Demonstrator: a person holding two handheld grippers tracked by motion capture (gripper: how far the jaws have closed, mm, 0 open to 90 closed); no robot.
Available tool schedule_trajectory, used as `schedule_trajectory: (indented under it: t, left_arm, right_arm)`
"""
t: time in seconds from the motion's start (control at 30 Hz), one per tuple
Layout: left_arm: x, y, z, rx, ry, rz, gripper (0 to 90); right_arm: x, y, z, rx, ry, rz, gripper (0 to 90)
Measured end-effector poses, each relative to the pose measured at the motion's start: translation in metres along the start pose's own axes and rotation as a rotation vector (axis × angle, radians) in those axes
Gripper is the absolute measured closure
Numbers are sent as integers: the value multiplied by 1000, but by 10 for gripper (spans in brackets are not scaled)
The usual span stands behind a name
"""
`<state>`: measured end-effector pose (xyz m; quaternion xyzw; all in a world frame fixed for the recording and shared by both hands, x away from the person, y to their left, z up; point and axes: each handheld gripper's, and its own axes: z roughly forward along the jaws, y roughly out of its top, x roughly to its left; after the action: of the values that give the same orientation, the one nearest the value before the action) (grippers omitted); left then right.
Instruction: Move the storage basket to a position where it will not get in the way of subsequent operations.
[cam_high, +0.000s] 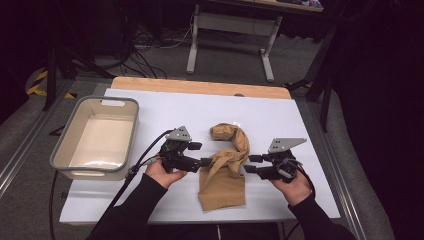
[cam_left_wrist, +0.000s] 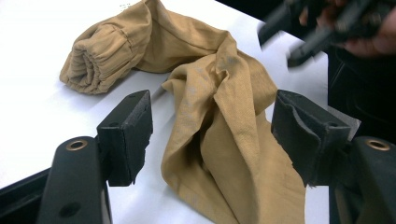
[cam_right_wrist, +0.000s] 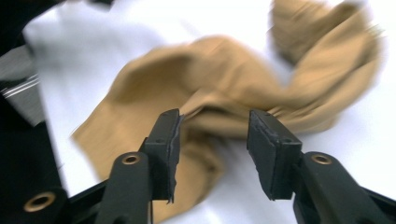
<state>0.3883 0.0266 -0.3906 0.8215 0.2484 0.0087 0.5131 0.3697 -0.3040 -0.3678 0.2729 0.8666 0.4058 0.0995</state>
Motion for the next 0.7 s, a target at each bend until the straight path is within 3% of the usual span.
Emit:
schedule_trajectory:
  t: [0.2, 0.4, 0.7]
  left_arm:
    - [0, 0, -1, 1, 0, 1, 304]
    - [0, 0, -2, 1, 2, 4, 304]
    - [1, 0, -2, 0, 3, 1, 303]
  right_arm:
    - [-28, 17, 5, -26, -77, 17, 548]
    - [-49, 28, 22, -20, -108, 34, 498]
    - [-81, 42, 42, 0, -159, 73, 532]
